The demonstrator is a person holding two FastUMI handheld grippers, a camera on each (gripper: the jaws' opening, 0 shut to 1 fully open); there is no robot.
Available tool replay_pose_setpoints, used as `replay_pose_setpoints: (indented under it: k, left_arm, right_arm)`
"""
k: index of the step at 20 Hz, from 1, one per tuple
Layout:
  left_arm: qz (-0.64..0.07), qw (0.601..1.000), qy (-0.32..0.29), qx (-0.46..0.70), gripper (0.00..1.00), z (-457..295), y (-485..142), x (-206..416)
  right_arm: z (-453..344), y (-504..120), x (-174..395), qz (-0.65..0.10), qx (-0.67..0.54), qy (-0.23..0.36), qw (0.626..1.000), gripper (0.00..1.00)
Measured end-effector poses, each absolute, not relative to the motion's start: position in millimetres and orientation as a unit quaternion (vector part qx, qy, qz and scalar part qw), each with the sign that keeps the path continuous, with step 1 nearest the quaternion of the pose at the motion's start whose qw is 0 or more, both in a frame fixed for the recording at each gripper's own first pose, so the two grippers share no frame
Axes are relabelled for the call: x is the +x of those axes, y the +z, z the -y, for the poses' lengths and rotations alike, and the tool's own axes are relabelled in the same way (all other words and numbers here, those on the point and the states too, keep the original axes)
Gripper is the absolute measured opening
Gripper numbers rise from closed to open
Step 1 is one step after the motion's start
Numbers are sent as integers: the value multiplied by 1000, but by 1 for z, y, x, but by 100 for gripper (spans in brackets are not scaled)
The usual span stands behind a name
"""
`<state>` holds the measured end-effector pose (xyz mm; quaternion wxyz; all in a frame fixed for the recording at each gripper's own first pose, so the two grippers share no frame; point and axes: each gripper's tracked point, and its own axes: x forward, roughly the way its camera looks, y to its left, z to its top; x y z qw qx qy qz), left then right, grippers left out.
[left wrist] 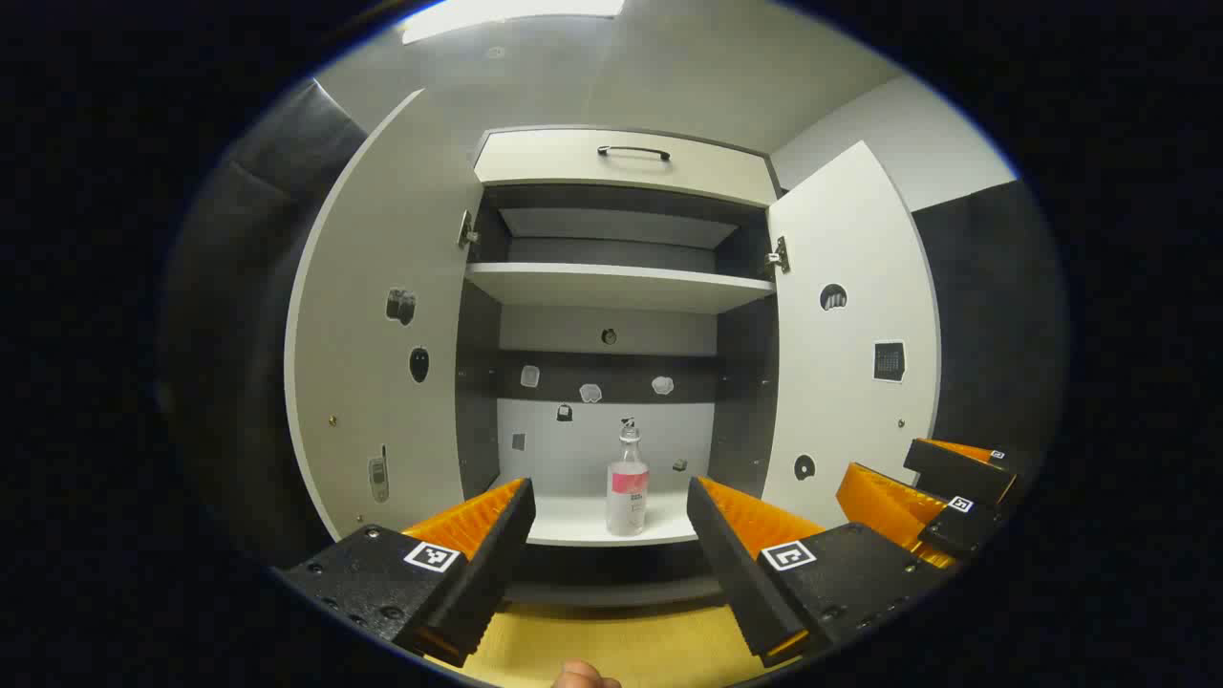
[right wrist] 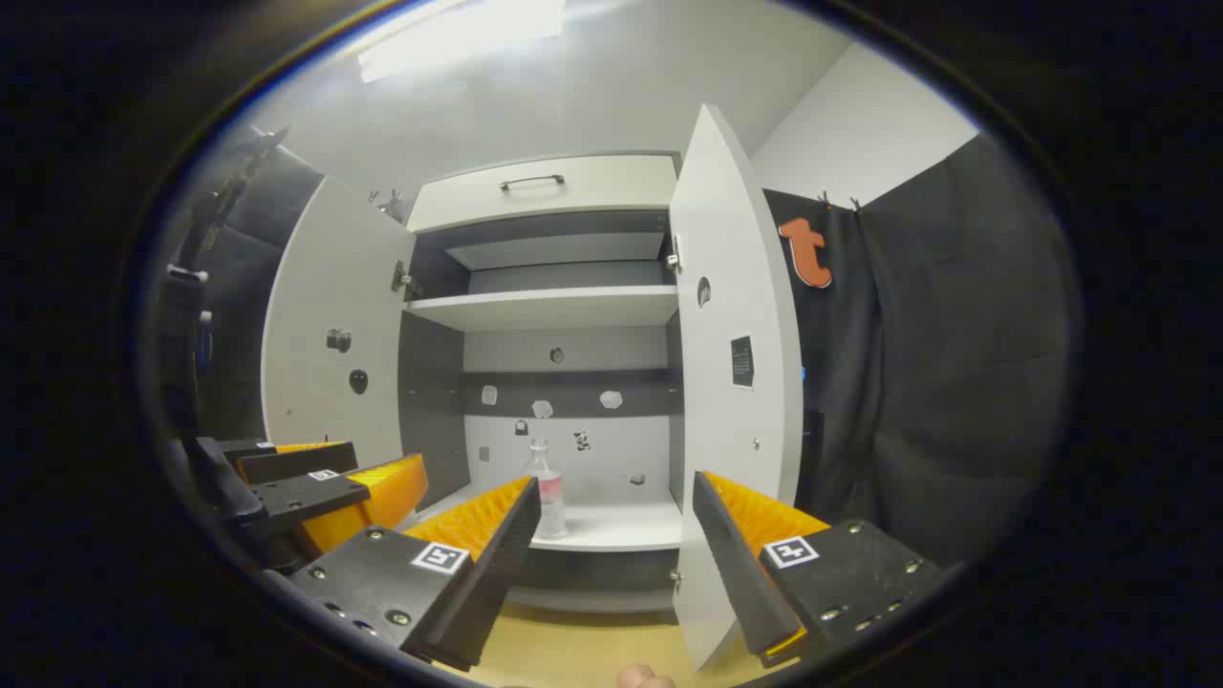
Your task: Grasp the bottle in the cabinet with the left hand and place it on the coaster, then close the right door with the right hand and the left door with the left hand.
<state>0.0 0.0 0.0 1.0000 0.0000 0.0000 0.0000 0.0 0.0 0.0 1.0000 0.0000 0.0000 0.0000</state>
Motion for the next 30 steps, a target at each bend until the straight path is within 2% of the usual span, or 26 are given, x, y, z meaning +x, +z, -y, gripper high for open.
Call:
replay_pose_setpoints:
  k: [20, 25, 30]
  left_arm:
    - [-10, 1000, 23, 5, 99, 4, -10, 5]
    - [-18, 999, 26, 8, 99, -3, -23, 33]
    - [-30, 1000, 8, 3, 99, 1, -38, 80]
  right_arm:
    - [-1, 4, 0, 1, 9, 5, 1000, 96]
    - [4, 11, -6, 12, 2, -8, 1000, 96]
    - [42, 19, -18, 19, -11, -52, 998, 96]
